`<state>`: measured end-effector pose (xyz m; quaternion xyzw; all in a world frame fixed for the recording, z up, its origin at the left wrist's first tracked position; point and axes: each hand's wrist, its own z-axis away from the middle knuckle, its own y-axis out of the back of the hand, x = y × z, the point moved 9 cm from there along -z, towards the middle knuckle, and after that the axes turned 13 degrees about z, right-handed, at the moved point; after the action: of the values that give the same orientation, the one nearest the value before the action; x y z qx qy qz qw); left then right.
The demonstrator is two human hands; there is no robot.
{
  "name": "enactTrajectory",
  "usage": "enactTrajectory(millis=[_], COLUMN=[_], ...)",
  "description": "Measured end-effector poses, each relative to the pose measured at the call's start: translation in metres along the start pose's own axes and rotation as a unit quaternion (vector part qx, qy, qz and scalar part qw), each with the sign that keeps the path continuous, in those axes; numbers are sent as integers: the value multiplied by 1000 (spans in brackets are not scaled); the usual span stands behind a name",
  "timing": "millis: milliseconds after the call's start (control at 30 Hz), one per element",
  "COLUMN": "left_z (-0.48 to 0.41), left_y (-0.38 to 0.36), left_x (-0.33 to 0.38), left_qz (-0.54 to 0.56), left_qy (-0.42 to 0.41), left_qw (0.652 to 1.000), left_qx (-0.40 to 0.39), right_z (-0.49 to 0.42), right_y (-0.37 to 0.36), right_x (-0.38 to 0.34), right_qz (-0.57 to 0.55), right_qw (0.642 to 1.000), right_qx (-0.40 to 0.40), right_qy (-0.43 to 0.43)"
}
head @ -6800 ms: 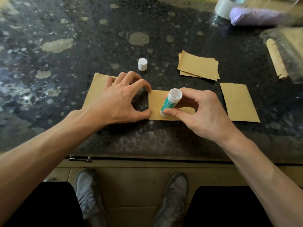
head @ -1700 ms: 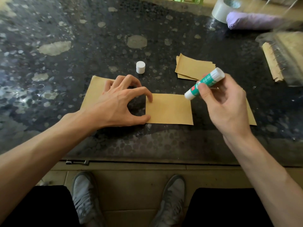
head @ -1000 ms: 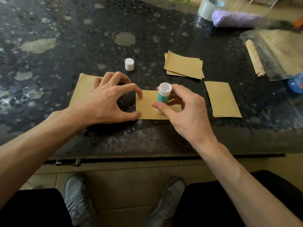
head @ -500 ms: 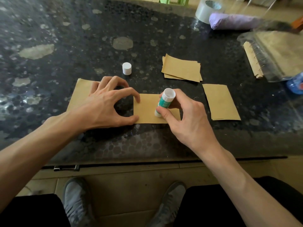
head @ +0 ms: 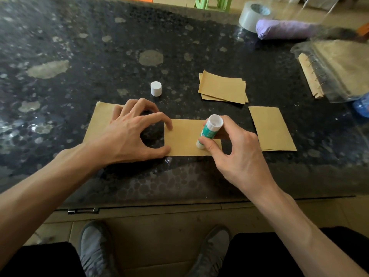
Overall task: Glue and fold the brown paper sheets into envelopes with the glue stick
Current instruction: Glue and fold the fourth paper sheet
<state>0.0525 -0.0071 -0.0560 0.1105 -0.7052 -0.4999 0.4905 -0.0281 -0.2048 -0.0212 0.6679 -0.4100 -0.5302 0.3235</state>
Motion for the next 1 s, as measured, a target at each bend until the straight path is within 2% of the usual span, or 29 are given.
enactTrajectory(millis=[1000], left_z=[2], left_y=[1], left_x=[2], left_qz=[-1], left_qy=[-4], left_qw=[1000], left_qx=[14], right_z=[6], right_y=[12], right_x=[19], right_qz=[37], right_qw=[999], right_qx=[-11], right_qy=[-15])
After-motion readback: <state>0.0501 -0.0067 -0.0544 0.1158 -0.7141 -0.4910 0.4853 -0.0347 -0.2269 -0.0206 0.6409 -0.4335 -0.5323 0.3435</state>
